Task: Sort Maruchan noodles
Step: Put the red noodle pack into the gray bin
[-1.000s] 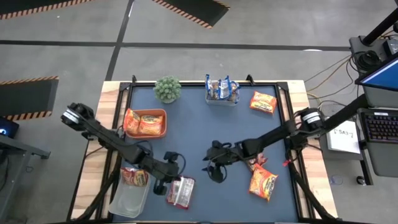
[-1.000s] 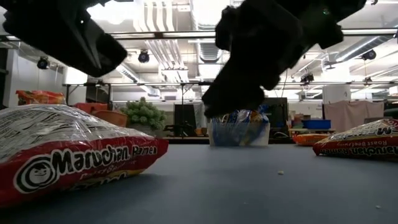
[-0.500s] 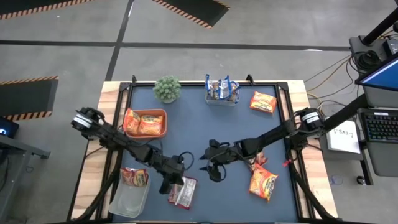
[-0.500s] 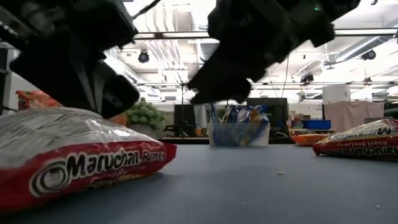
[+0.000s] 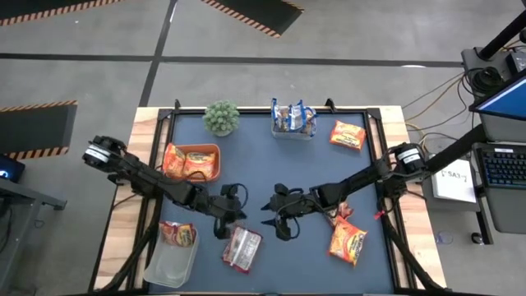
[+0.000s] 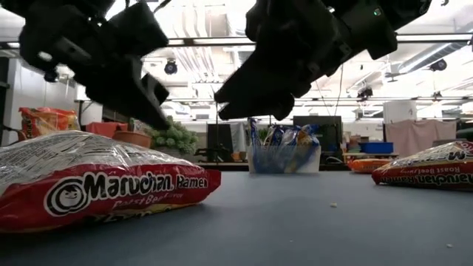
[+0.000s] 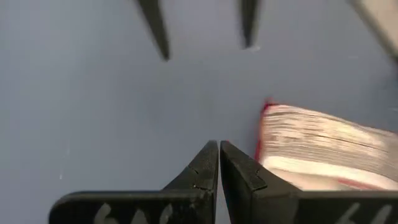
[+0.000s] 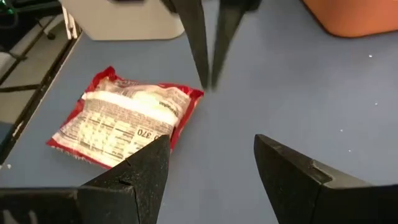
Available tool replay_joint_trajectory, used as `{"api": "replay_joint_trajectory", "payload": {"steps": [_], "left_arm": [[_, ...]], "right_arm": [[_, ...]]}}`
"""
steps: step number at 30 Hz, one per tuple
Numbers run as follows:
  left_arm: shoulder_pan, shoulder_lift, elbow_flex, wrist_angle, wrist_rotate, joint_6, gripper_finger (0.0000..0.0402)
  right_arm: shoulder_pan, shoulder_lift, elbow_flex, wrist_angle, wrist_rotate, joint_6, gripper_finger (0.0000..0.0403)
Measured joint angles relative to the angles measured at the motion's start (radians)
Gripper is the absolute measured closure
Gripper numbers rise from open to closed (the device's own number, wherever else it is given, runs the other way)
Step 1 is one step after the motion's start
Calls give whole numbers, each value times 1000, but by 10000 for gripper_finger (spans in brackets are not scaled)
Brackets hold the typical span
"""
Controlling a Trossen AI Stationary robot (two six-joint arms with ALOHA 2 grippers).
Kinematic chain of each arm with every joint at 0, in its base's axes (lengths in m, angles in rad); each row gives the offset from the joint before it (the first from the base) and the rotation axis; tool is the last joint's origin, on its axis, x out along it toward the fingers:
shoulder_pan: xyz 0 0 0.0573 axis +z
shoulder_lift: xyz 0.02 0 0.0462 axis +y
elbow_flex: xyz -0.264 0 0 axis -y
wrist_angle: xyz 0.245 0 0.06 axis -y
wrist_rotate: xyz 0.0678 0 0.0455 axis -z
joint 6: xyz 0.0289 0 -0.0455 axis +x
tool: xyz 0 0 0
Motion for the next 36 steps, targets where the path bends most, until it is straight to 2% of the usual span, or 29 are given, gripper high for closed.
{"api": "replay_joint_trajectory", "payload": {"steps": [3,6,9,14,22,25,29,36], "left_arm": [[-6,-53,-7,23,115,56,401],[-15,-48,-15,15,211,53,401],[-32,2,-18,33,212,15,402],[-58,117,-18,158,220,-8,402],[-71,243,-11,328,309,-106,402],[-71,263,-16,358,302,-126,402],[-71,263,-19,361,237,-120,402],[-63,254,-26,341,28,-63,402]], "right_arm": [[0,0,1,1,0,-3,184],[0,0,-1,23,-1,-12,195],[0,0,-1,32,-2,-16,216],[1,0,0,26,-2,-18,260],[1,2,-11,44,-3,-55,328],[2,2,-12,47,-8,-58,348],[8,2,-15,47,-10,-75,365],[10,2,-16,42,-11,-94,372]]}}
